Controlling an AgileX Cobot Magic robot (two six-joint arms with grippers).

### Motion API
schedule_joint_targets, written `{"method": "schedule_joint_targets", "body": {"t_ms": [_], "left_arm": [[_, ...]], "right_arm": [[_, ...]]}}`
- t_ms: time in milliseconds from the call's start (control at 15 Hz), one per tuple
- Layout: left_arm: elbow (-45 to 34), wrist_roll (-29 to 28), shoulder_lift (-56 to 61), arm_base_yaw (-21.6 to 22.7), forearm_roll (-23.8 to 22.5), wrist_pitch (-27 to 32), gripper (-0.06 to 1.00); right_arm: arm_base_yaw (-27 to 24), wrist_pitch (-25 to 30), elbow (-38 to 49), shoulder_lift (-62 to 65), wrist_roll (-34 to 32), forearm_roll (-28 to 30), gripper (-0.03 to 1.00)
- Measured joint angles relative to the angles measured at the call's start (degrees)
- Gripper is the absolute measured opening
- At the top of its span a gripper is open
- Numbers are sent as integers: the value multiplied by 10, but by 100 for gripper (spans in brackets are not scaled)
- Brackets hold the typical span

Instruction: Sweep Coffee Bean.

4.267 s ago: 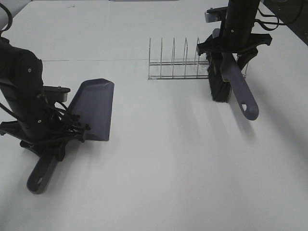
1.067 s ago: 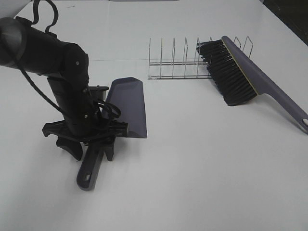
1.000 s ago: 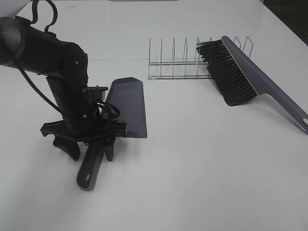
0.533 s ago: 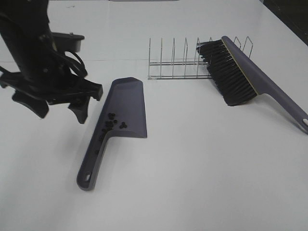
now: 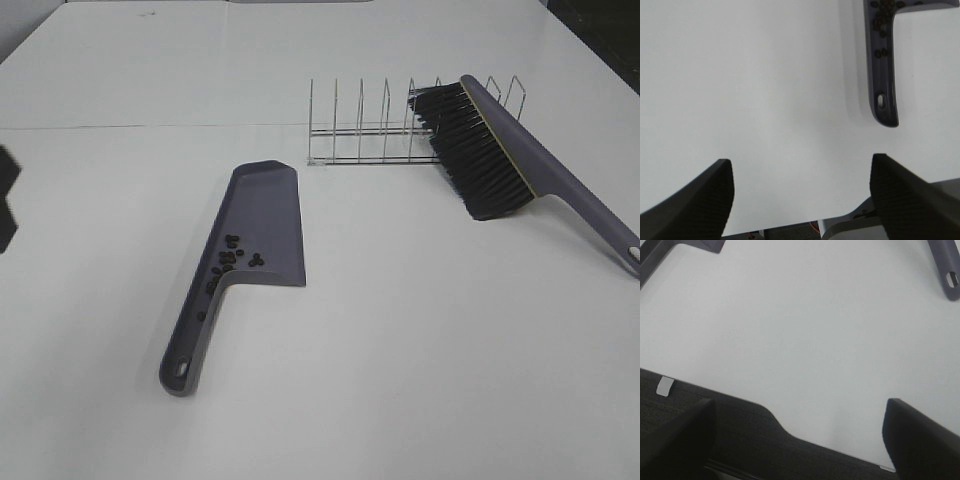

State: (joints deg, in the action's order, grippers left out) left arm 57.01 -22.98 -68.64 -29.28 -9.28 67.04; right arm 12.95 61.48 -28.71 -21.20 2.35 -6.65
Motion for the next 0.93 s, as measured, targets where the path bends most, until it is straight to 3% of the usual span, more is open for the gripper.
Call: {"method": "schedule_joint_targets", "body": {"t_ms": [267, 400, 733, 933], "left_arm": [[-116, 22, 178, 0, -1, 5, 71], [-175, 44, 328, 0, -10, 7, 71], [-236, 52, 537, 0, -48, 1, 71], [-262, 79, 610, 0, -45, -4, 71]], "right_arm": [[0, -5, 1, 1, 18, 0, 79], [0, -5, 1, 1, 29, 0, 79], [0, -5, 1, 1, 30, 0, 79], [0, -5, 1, 1, 30, 0, 79]]}}
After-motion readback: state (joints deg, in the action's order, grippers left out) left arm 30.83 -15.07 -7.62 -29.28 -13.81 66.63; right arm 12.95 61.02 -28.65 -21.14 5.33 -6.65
